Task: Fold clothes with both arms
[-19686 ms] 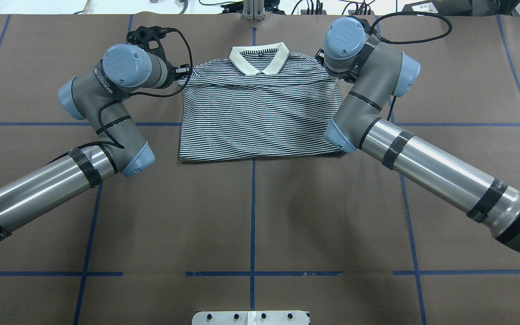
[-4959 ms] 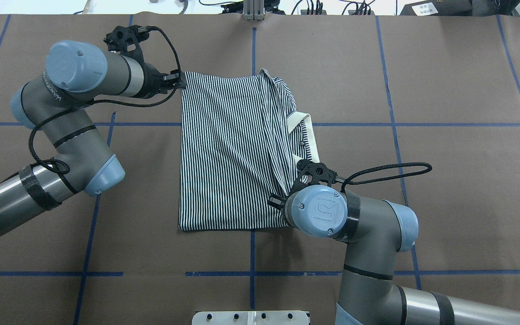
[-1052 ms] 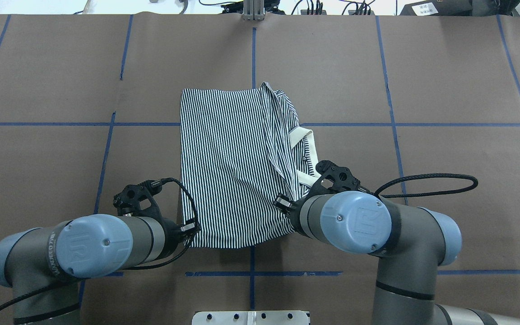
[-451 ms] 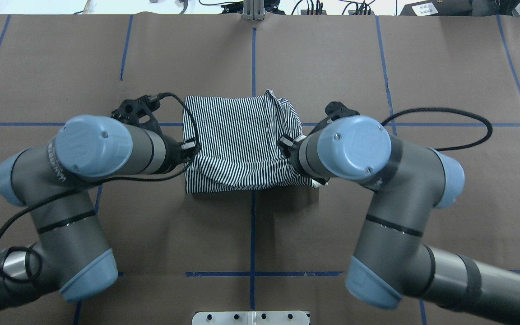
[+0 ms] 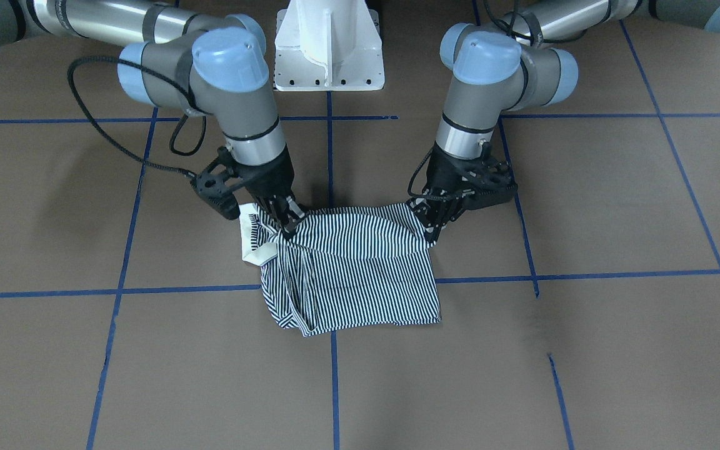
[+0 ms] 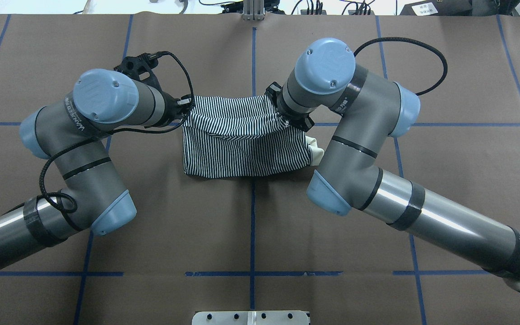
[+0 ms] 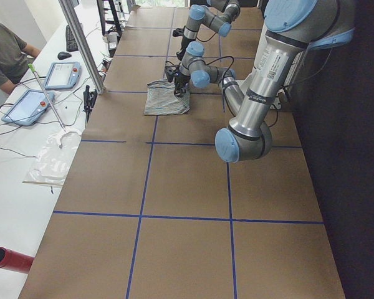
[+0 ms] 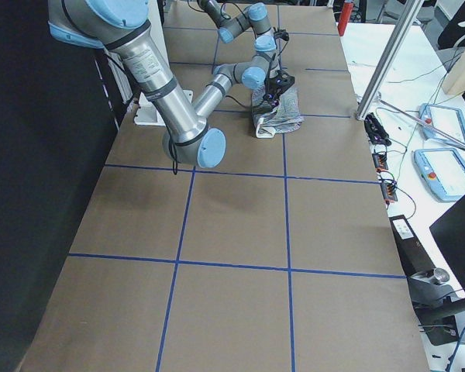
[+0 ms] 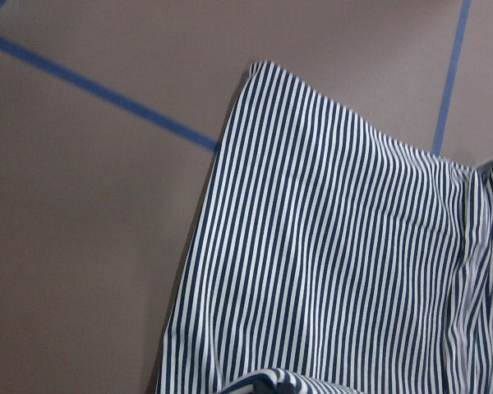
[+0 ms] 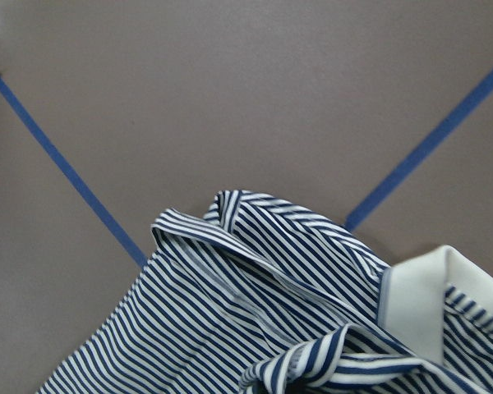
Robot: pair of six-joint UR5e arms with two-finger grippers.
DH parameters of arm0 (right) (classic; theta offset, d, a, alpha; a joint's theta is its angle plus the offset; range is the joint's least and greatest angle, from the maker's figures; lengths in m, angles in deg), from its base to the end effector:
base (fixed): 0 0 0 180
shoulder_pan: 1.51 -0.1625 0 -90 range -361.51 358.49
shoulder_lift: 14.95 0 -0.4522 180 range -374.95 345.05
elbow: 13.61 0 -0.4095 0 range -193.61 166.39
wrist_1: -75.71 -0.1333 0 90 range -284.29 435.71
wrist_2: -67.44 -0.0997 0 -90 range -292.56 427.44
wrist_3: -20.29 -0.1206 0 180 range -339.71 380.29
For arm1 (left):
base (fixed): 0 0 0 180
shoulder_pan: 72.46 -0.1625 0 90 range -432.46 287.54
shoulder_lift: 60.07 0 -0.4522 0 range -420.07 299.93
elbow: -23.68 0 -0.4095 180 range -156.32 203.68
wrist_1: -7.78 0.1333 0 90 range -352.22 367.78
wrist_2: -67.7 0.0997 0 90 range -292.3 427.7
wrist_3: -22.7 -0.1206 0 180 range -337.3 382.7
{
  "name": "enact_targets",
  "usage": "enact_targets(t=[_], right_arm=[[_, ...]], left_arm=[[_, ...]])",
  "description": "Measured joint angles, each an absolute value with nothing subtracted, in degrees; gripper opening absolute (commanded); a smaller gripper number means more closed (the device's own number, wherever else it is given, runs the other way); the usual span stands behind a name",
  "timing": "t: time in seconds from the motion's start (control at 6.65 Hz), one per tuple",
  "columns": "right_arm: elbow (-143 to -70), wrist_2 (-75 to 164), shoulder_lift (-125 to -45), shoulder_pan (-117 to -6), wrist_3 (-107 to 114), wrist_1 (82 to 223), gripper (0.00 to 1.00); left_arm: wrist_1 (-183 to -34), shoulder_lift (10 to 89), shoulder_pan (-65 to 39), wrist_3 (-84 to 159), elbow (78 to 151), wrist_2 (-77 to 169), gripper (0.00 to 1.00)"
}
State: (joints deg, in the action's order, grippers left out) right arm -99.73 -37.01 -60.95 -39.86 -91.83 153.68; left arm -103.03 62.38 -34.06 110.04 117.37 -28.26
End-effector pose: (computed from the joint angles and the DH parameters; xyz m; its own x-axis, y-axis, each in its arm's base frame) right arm -0.5482 -0.5653 0.2168 0.2777 0.6847 0.6738 -0.5947 0.6734 -0.4392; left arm 0.4957 -0.5470 0.2844 0.4524 -0.2997 -0.8399 0.5292 0.8483 -0.0177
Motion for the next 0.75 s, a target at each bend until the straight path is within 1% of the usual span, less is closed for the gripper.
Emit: enact_targets(t=[0.15,0.3,0.45,0.6,0.75], right_arm=[[-93.49,-38.79,-58.49,-41.51,-91.75,149.93,0.05],[-87.53,-39.75,-55.74,-42.53,-91.64,147.17,0.48],[-82.33,-40.34,-53.45,-43.36,-91.42,144.39,0.99],[-77.05,-40.71,-51.44,-44.23,-90.59,141.05,1.00],[-72.43,-41.14,-49.53,-45.51,-89.47,138.06,1.00]], left_arm=[[-104.37,63.69,-33.05,108.78,114.37,-28.22,0.00],[-104.89,65.26,-32.16,107.27,111.39,-28.18,0.38],[-106.68,66.86,-31.34,105.69,107.41,-28.11,0.56],[-111.58,68.96,-30.31,103.86,100.92,-28.01,0.62],[-116.20,70.83,-29.08,102.27,95.35,-27.91,0.59]])
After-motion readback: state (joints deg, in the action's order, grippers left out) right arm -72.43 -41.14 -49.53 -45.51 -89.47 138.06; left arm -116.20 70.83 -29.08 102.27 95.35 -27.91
